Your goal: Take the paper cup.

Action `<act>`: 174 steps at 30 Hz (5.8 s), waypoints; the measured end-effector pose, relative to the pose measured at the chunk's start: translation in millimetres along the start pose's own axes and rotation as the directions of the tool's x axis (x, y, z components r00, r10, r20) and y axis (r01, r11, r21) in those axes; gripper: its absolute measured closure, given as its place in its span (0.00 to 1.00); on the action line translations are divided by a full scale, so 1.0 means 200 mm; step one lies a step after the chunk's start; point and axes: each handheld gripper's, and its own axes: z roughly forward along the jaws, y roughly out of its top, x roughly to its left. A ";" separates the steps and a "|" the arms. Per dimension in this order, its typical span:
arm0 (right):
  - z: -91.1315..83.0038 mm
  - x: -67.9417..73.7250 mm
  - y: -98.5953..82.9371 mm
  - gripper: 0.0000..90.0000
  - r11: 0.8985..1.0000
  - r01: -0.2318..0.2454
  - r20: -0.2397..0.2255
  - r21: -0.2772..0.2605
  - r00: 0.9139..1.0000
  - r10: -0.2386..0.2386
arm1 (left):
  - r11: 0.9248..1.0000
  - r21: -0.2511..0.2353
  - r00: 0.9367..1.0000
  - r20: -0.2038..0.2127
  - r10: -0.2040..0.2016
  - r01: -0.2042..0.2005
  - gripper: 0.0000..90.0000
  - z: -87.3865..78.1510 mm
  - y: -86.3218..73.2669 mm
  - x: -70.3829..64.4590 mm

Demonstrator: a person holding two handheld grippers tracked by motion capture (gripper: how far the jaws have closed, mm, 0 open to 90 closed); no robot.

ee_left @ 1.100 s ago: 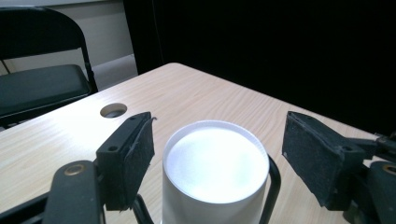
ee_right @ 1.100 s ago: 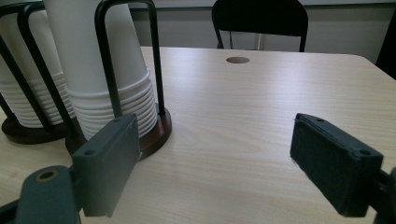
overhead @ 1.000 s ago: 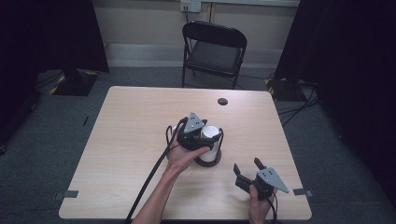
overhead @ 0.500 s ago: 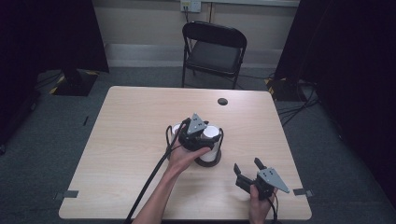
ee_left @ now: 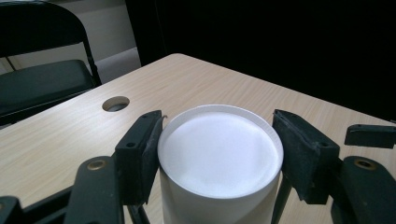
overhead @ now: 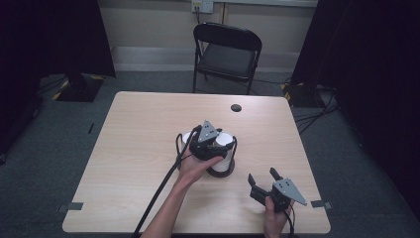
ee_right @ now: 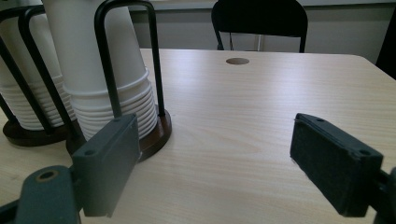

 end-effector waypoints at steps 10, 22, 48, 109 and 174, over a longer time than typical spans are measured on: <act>0.00 0.00 0.00 0.17 1.000 0.002 -0.001 -0.001 1.000 -0.002 | 1.000 -0.025 1.000 0.000 -0.006 0.006 0.39 -0.02 0.01 -0.01; 0.00 0.00 0.00 0.17 1.000 0.002 -0.002 -0.009 1.000 -0.002 | 0.998 -0.064 1.000 0.000 -0.012 0.012 0.39 -0.06 0.04 -0.01; 0.00 0.00 0.00 0.17 1.000 0.003 0.000 -0.009 1.000 -0.003 | 0.986 -0.167 1.000 -0.018 -0.006 0.003 0.40 -0.13 0.08 -0.01; 0.00 -0.01 0.00 0.17 1.000 0.010 -0.045 0.010 0.999 -0.009 | 0.963 -0.261 0.997 0.024 -0.067 0.071 0.40 -0.42 0.05 -0.08; -0.03 0.42 0.03 0.72 0.949 0.224 -0.406 -0.223 0.863 -0.299 | 0.816 -0.156 0.809 0.327 -0.489 0.557 0.40 -0.55 -0.37 -0.13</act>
